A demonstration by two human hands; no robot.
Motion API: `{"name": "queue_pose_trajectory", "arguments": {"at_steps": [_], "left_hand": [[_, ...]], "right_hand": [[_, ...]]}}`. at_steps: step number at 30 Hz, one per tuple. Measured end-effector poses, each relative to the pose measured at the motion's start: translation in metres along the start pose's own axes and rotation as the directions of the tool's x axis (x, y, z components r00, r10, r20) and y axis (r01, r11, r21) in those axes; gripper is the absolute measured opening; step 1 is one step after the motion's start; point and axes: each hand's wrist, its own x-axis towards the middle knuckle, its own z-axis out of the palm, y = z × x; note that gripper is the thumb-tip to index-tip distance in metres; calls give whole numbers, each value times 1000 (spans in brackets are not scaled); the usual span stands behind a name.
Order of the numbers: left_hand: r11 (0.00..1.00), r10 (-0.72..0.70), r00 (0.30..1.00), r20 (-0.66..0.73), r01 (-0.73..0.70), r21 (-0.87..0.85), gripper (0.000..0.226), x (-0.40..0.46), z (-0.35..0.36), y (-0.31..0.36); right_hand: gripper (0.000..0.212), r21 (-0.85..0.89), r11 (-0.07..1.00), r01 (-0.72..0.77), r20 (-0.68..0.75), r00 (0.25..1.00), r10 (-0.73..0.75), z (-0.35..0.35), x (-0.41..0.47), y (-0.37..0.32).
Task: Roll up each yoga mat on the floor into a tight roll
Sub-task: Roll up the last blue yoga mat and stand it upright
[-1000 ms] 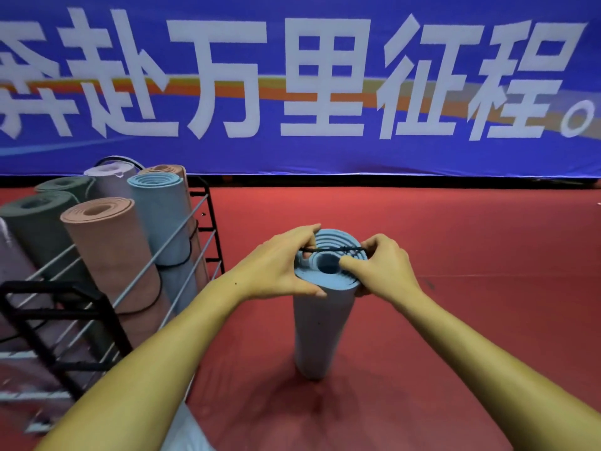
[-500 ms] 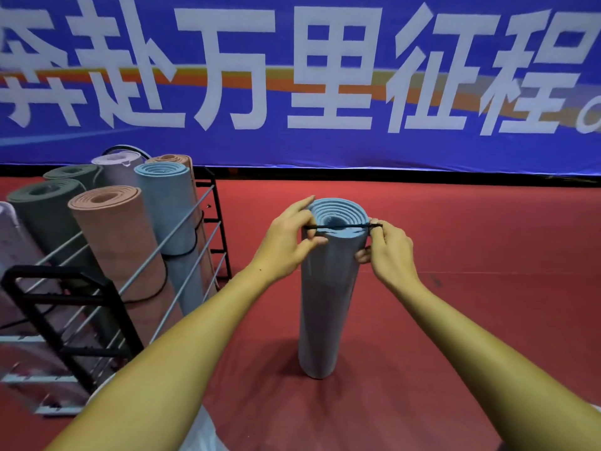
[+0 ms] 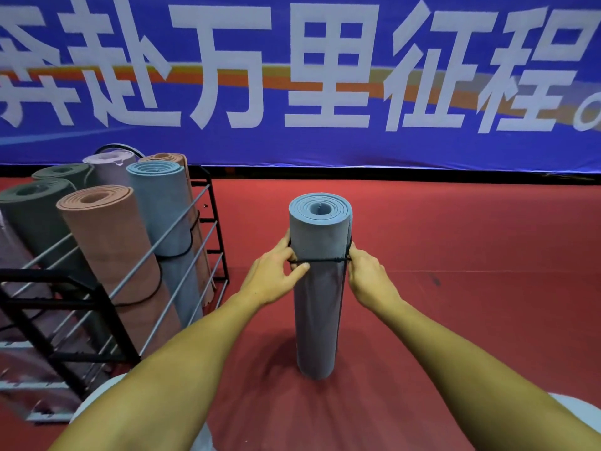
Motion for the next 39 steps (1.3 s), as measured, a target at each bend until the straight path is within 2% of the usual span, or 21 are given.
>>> {"name": "queue_pose_trajectory", "arguments": {"at_steps": [3,5,7,10,15,18,21,23,25,27,32,39], "left_hand": [[997,-74,980,186,72,19,32,0,16,-29],[991,-134,958,252,137,5,39,3,31,-42],[972,-213,942,260,232,-46,53,3,52,-49],[932,-301,915,270,342,-121,58,-8,92,-64],[903,-352,863,364,415,-110,73,-22,138,-101],[854,-427,845,323,494,-163,72,-15,144,-102],[735,-482,846,230,533,-420,60,-10,147,-89],[641,-509,837,202,525,-560,64,-7,145,-85],[541,-526,821,223,525,-657,81,-6,144,-89],[484,-527,812,251,530,-696,92,-7,145,-93],[533,-521,822,228,522,-666,107,-13,154,-103],[520,-608,770,193,570,-636,107,-8,144,-108]], "right_hand": [[47,-215,974,-73,105,990,98,13,8,18],[58,-304,945,-121,140,976,169,24,11,30],[62,-337,928,-161,152,963,223,36,14,43],[64,-370,912,-178,177,950,257,58,20,68],[68,-361,913,-189,263,919,294,107,13,98],[57,-289,927,-237,261,912,315,118,22,103],[36,-89,955,-283,264,918,296,121,36,101],[31,59,960,-274,246,936,252,123,40,94],[37,170,951,-260,231,948,218,128,40,85],[54,271,923,-274,250,946,208,133,34,76],[89,435,819,-375,281,920,272,155,21,68],[99,501,790,-355,335,920,201,163,8,65]]}}
